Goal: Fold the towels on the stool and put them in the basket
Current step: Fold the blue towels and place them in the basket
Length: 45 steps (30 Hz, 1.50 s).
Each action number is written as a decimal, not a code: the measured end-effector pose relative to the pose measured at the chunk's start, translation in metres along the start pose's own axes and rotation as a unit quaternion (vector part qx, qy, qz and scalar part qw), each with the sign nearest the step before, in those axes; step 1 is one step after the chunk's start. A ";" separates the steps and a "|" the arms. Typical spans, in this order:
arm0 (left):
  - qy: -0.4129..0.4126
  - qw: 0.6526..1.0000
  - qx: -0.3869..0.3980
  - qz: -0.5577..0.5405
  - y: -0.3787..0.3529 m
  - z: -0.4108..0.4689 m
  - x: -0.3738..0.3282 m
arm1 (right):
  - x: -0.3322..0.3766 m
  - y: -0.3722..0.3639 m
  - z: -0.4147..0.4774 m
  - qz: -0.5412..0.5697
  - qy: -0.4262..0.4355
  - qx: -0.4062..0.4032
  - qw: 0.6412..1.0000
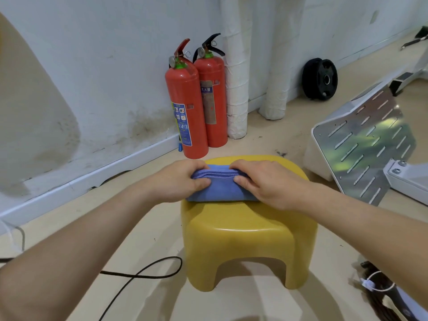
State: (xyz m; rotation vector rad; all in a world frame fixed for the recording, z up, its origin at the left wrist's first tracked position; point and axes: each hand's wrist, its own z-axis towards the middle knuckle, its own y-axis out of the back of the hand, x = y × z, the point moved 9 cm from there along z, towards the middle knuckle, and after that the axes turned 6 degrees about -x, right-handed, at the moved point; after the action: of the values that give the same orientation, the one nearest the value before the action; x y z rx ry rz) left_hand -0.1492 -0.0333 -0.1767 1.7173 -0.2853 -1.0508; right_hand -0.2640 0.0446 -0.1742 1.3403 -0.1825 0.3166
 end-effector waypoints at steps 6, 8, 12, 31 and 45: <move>0.044 0.995 -0.055 0.065 0.001 0.026 0.013 | -0.026 -0.003 0.011 0.075 -0.062 -0.008 0.995; 0.046 0.991 -0.055 0.115 0.000 0.032 0.013 | -0.030 -0.002 0.015 0.063 -0.066 -0.014 0.996; 0.077 0.986 -0.048 0.141 -0.002 0.043 0.016 | -0.039 -0.005 0.025 0.052 -0.096 -0.016 0.994; 0.092 0.990 -0.053 0.093 -0.004 0.048 0.032 | -0.060 -0.022 0.035 0.125 -0.173 0.152 0.965; 0.111 0.921 0.025 -0.374 0.007 -0.006 0.031 | -0.033 0.004 0.026 0.394 -0.165 0.167 0.889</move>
State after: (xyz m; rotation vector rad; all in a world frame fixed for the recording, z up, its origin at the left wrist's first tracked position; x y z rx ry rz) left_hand -0.1249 -0.0520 -0.1864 2.0213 0.5427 -1.3654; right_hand -0.2946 0.0164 -0.1752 1.6089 -1.0128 0.8294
